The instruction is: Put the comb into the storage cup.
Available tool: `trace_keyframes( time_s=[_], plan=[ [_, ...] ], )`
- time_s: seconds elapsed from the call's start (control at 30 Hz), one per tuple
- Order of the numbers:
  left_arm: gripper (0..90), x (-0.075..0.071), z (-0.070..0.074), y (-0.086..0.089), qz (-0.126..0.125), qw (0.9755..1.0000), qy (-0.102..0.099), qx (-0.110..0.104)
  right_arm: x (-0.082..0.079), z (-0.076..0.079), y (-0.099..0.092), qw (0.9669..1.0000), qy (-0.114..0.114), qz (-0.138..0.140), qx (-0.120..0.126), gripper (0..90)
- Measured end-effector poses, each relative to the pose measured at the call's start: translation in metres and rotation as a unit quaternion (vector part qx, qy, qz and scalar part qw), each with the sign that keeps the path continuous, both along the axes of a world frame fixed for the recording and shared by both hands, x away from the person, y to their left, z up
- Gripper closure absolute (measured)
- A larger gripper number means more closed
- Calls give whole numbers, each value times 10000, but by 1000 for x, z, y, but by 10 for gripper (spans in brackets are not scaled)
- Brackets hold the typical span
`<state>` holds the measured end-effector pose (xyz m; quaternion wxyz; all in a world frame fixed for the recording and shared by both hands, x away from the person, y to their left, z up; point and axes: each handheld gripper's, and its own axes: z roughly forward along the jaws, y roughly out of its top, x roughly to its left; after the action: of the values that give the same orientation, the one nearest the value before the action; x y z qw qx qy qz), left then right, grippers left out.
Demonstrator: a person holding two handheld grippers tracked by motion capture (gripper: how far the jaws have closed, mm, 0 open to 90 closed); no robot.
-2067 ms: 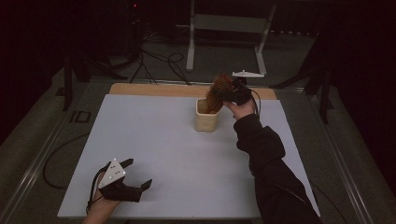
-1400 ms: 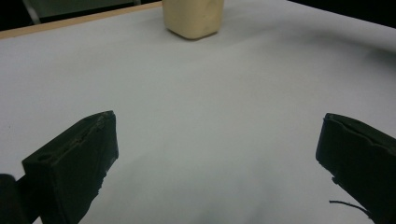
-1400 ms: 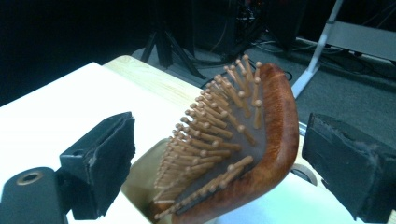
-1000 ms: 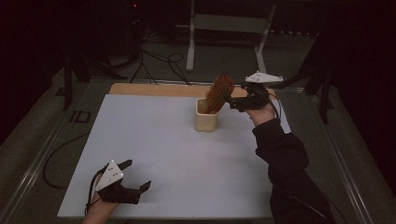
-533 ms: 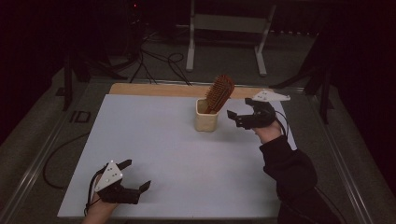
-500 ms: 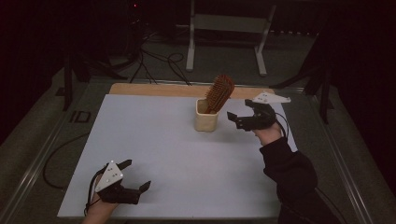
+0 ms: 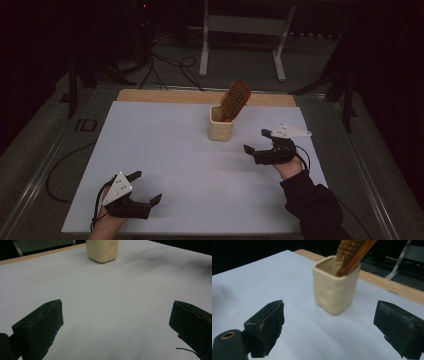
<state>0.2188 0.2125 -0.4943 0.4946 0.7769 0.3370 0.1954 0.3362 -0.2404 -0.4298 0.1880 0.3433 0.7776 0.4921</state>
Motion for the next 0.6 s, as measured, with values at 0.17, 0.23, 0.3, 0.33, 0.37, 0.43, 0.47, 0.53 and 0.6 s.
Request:
trace_keyframes(
  time_s=[0.17,0.23,0.3,0.33,0.37,0.43,0.47,0.53,0.6],
  plan=[
    [0,0,0,0,-2,10000,-4,-7,-12,-15,-2,10000,45,58,-34,96],
    [0,0,1,1,-6,10000,-9,-8,-17,-21,-3,9999,98,78,-82,96],
    [0,0,1,1,-6,10000,-6,-25,-21,-28,-4,9998,113,109,-92,96],
    [0,0,1,1,0,10000,-15,-14,-24,-30,-5,9998,152,112,-108,96],
    [0,0,1,1,-6,10000,-13,-19,-26,-33,-6,9998,115,126,-90,96],
    [0,0,1,1,6,10000,-12,-38,-30,-37,-8,9997,165,163,-94,96],
    [0,0,1,1,2,10000,-6,-35,-33,-40,-10,9997,181,157,-92,96],
    [0,0,0,1,-11,10000,-13,-25,-38,-44,-12,9997,160,152,-141,95],
    [0,0,0,1,-10,10000,-11,-32,-43,-47,-16,9998,172,124,-63,95]
  ],
)
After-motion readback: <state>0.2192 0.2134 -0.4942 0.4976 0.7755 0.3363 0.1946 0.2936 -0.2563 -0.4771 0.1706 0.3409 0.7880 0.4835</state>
